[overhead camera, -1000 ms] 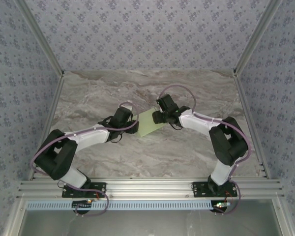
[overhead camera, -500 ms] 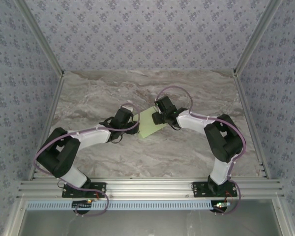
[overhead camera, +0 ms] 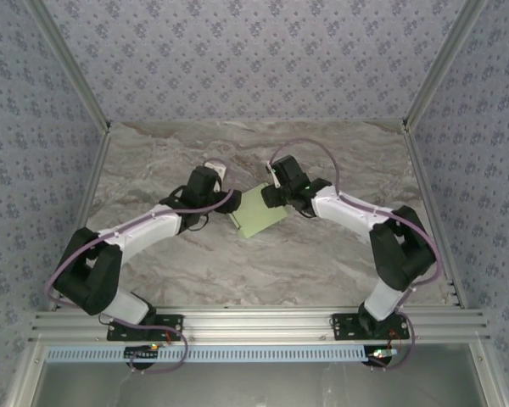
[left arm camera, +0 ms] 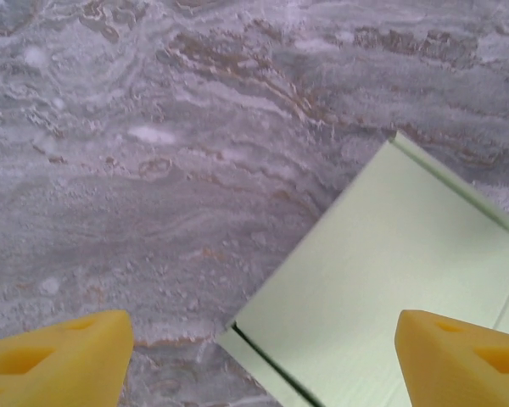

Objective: Fold the paper box

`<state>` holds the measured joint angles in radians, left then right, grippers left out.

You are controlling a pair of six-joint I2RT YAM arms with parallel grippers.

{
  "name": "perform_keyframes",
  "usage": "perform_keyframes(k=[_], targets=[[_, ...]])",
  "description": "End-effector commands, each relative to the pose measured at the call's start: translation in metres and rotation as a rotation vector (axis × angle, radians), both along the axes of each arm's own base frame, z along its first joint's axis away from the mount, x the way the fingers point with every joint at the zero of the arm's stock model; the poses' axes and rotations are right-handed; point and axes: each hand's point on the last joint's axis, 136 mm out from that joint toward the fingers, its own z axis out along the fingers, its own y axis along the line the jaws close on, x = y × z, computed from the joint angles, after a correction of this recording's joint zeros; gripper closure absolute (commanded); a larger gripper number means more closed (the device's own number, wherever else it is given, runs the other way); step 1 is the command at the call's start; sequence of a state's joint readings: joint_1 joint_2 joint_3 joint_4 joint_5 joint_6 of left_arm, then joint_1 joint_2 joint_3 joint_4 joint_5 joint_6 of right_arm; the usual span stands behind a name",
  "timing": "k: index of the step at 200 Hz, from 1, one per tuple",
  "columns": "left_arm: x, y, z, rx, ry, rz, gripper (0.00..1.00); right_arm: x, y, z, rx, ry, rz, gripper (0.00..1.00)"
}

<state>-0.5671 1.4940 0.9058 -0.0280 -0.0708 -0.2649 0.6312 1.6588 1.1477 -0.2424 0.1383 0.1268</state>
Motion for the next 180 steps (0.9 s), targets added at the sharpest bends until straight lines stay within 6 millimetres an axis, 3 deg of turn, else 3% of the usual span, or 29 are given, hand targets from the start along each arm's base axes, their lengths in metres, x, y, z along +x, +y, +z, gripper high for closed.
perform_keyframes(k=[1,44,69,114,180], targets=[[0.003,-0.011,-0.006,-0.049,0.086,-0.093,0.19,-0.033,-0.005,0.008,0.050,0.072,0.023,0.35],[0.015,-0.027,-0.023,-0.062,0.198,-0.182,0.19,-0.110,-0.017,-0.028,0.159,0.309,0.068,0.34],[0.023,-0.034,-0.032,-0.103,0.257,-0.217,0.19,-0.133,-0.005,-0.048,0.284,0.416,0.081,0.33],[0.020,-0.049,-0.051,-0.119,0.352,-0.296,0.19,-0.117,0.021,-0.057,0.446,0.458,0.084,0.33],[0.002,-0.053,-0.055,-0.196,0.403,-0.312,0.23,-0.077,0.010,-0.063,0.571,0.464,0.008,0.39]])
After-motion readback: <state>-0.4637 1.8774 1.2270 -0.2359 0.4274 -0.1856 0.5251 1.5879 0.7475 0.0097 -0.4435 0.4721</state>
